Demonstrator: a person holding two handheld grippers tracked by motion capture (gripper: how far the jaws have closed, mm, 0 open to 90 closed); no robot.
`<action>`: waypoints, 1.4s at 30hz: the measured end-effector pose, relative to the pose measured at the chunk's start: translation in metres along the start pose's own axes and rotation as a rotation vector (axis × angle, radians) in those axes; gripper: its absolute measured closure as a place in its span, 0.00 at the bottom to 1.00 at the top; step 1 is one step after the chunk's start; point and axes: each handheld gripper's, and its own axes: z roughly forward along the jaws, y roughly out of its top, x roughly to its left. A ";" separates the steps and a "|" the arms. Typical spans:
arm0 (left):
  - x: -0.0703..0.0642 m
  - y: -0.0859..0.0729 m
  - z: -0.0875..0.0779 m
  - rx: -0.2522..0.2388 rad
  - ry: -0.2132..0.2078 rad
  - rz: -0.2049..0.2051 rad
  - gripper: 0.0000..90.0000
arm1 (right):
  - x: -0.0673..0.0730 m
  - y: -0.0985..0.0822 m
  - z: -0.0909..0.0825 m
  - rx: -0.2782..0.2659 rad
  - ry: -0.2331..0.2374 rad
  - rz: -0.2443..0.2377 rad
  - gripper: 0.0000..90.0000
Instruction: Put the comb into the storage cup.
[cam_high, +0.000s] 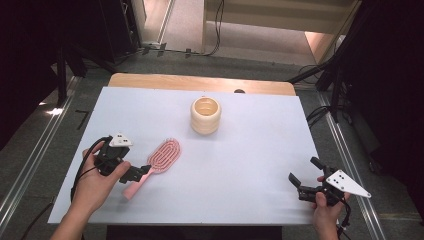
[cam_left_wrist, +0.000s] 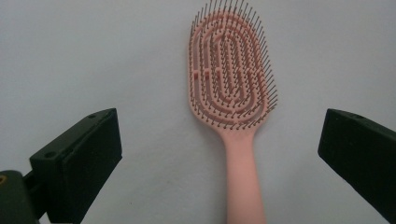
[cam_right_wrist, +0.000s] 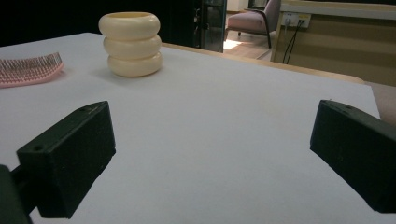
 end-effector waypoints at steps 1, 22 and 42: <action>-0.001 0.002 0.002 0.017 -0.004 0.004 0.00 | 0.000 0.000 0.000 0.000 -0.001 0.000 0.00; -0.010 0.007 0.032 0.259 -0.004 -0.020 0.22 | 0.000 0.000 0.000 0.003 -0.001 0.000 0.00; -0.016 0.013 0.043 0.392 -0.021 -0.101 0.53 | 0.000 0.000 0.001 0.006 -0.001 -0.004 0.00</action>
